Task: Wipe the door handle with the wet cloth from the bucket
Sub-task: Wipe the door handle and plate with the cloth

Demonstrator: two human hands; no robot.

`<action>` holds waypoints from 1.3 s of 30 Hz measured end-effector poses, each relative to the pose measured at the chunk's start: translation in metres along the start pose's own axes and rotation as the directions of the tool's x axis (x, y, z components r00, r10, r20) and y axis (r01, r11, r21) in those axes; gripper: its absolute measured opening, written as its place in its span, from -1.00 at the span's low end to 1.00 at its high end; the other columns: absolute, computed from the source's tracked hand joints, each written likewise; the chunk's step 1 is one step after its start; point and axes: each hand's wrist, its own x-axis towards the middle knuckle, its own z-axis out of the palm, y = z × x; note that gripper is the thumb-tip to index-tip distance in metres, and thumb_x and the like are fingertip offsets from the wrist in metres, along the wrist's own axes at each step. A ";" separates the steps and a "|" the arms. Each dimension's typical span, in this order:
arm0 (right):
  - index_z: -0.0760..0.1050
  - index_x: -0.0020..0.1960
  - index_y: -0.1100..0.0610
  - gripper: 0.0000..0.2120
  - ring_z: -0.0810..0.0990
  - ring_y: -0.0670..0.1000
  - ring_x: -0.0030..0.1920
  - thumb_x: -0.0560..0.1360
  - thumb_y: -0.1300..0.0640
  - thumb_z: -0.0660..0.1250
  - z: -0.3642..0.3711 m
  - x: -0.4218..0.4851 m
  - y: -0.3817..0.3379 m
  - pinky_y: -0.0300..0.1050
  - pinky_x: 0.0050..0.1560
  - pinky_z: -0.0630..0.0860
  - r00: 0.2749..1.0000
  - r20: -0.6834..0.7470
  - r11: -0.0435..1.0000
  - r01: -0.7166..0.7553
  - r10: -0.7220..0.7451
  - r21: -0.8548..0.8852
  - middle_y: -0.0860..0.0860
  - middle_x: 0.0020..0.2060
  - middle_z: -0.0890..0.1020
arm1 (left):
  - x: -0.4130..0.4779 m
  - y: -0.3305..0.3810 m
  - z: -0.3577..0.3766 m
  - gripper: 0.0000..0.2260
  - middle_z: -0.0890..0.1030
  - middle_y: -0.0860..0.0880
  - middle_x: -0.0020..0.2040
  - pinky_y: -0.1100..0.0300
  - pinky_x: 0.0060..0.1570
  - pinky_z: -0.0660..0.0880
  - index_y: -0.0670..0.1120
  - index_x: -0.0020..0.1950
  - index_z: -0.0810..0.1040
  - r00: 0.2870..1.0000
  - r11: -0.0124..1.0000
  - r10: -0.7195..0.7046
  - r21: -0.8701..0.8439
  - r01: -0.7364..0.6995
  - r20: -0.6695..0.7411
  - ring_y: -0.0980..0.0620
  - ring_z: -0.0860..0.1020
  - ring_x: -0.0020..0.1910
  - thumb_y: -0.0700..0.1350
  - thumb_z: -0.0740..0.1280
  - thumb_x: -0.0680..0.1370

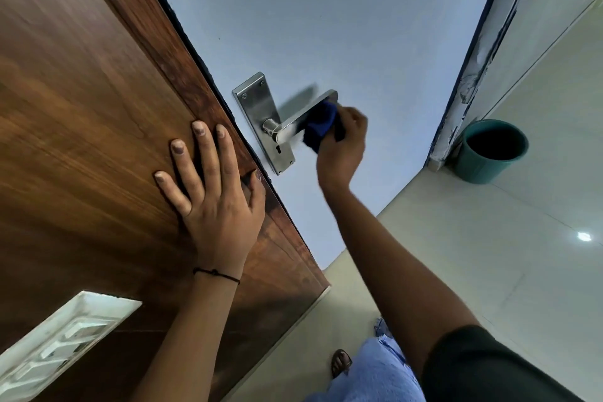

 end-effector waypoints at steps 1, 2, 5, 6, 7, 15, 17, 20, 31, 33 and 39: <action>0.60 0.18 0.15 -0.58 0.44 -0.52 -0.15 0.41 0.40 0.19 -0.002 0.009 -0.002 -0.65 -0.13 0.30 1.000 -0.018 1.000 -0.020 0.020 0.000 0.06 0.16 0.52 | 0.000 0.000 0.000 -0.33 0.11 -0.16 0.51 -0.05 0.45 -0.36 -0.12 0.55 -0.07 1.000 1.000 -0.001 0.000 0.001 0.001 -0.24 0.01 0.48 0.04 0.21 0.58; 0.59 0.18 0.14 -0.58 0.45 -0.50 -0.16 0.42 0.39 0.19 -0.002 0.013 -0.004 -0.63 -0.15 0.31 0.999 -0.030 1.000 -0.021 0.020 -0.009 0.04 0.16 0.52 | 0.000 0.000 0.000 -0.33 0.09 -0.14 0.53 -0.05 0.45 -0.36 -0.11 0.55 -0.08 1.000 1.000 -0.003 -0.002 0.003 0.002 -0.22 -0.05 0.50 0.04 0.21 0.58; 0.60 0.19 0.07 -0.59 0.54 -0.25 -0.06 0.44 0.33 0.19 0.005 -0.010 -0.002 -0.41 -0.04 0.44 0.995 0.035 0.995 0.093 -0.091 -0.040 -0.01 0.17 0.49 | 0.000 0.001 0.001 -0.33 0.03 -0.09 0.55 -0.06 0.45 -0.35 -0.10 0.56 -0.09 1.000 1.000 -0.019 -0.009 0.019 0.001 -0.09 -0.29 0.54 0.05 0.19 0.58; 0.60 0.20 0.05 -0.60 0.56 -0.11 0.03 0.46 0.30 0.20 0.008 -0.025 0.001 -0.28 0.02 0.48 0.984 0.092 0.986 0.156 -0.150 -0.057 -0.01 0.19 0.48 | 0.000 0.001 0.001 -0.33 0.02 -0.09 0.55 -0.07 0.46 -0.34 -0.10 0.56 -0.09 1.000 1.000 -0.021 -0.010 0.021 0.002 -0.06 -0.32 0.53 0.05 0.19 0.58; 0.60 0.21 0.04 -0.62 0.56 -0.01 0.10 0.48 0.28 0.21 0.009 -0.040 0.004 -0.19 0.06 0.50 0.966 0.154 0.973 0.222 -0.209 -0.071 -0.01 0.21 0.47 | -0.001 0.001 0.001 -0.33 0.00 -0.07 0.55 -0.07 0.46 -0.34 -0.10 0.56 -0.09 1.000 1.000 -0.020 -0.009 0.020 0.005 -0.05 -0.33 0.52 0.05 0.19 0.58; 0.60 0.22 0.11 -0.55 0.54 0.15 0.13 0.44 0.36 0.16 0.000 0.017 0.006 -0.18 0.03 0.55 0.971 0.065 0.965 0.238 -0.232 -0.110 0.07 0.23 0.49 | -0.002 0.002 0.003 -0.32 -0.30 -0.01 0.55 -0.08 0.46 -0.34 -0.09 0.56 -0.11 0.999 0.999 -0.035 -0.036 0.036 0.015 -0.05 -0.32 0.52 0.07 0.18 0.58; 0.59 0.23 0.11 -0.56 0.48 0.17 0.18 0.45 0.34 0.15 0.000 -0.003 0.006 -0.09 0.09 0.51 0.916 0.183 0.896 0.391 -0.357 -0.208 0.11 0.26 0.49 | -0.002 0.002 0.004 -0.32 -0.29 -0.01 0.56 -0.08 0.46 -0.34 -0.09 0.56 -0.10 0.999 0.998 -0.040 -0.039 0.041 0.007 -0.05 -0.32 0.53 0.07 0.19 0.58; 0.61 0.20 0.12 -0.60 0.48 0.25 0.12 0.44 0.29 0.18 -0.003 -0.008 0.010 0.00 -0.03 0.52 0.822 0.288 0.777 0.563 -0.492 -0.281 0.17 0.22 0.54 | -0.001 0.001 0.004 -0.31 -0.27 -0.02 0.56 -0.08 0.46 -0.33 -0.09 0.56 -0.10 0.999 0.998 -0.048 -0.043 0.048 0.003 -0.05 -0.31 0.53 0.07 0.20 0.58; 0.46 -0.11 0.18 -0.62 0.58 0.21 -0.32 0.32 0.51 0.00 -0.016 0.039 -0.017 -0.01 -0.41 0.53 0.874 0.376 0.932 -0.356 0.309 0.061 0.17 -0.28 0.55 | -0.001 0.003 0.005 -0.31 -0.27 -0.01 0.56 -0.08 0.46 -0.34 -0.09 0.56 -0.09 0.999 0.998 -0.043 -0.044 0.043 -0.004 -0.06 -0.30 0.53 0.06 0.20 0.56; 0.48 -0.15 0.18 -0.59 0.58 0.19 -0.29 0.32 0.54 -0.03 -0.011 0.025 -0.017 0.00 -0.39 0.62 0.836 0.406 0.902 -0.427 0.370 0.056 0.16 -0.26 0.55 | -0.001 0.004 0.004 -0.31 -0.27 -0.02 0.56 -0.09 0.45 -0.35 -0.10 0.56 -0.09 0.999 0.999 -0.040 -0.036 0.040 0.002 -0.06 -0.30 0.53 0.06 0.19 0.56; 0.54 0.02 0.15 -0.56 0.61 0.21 -0.02 0.35 0.52 0.07 -0.006 -0.018 -0.011 0.18 0.00 0.64 0.805 0.492 0.935 -0.351 0.331 -0.054 0.18 0.01 0.60 | 0.000 0.003 0.001 -0.33 -0.29 -0.02 0.56 -0.07 0.44 -0.38 -0.10 0.56 -0.10 0.998 0.999 -0.049 -0.017 0.049 0.036 -0.06 -0.32 0.53 0.06 0.16 0.58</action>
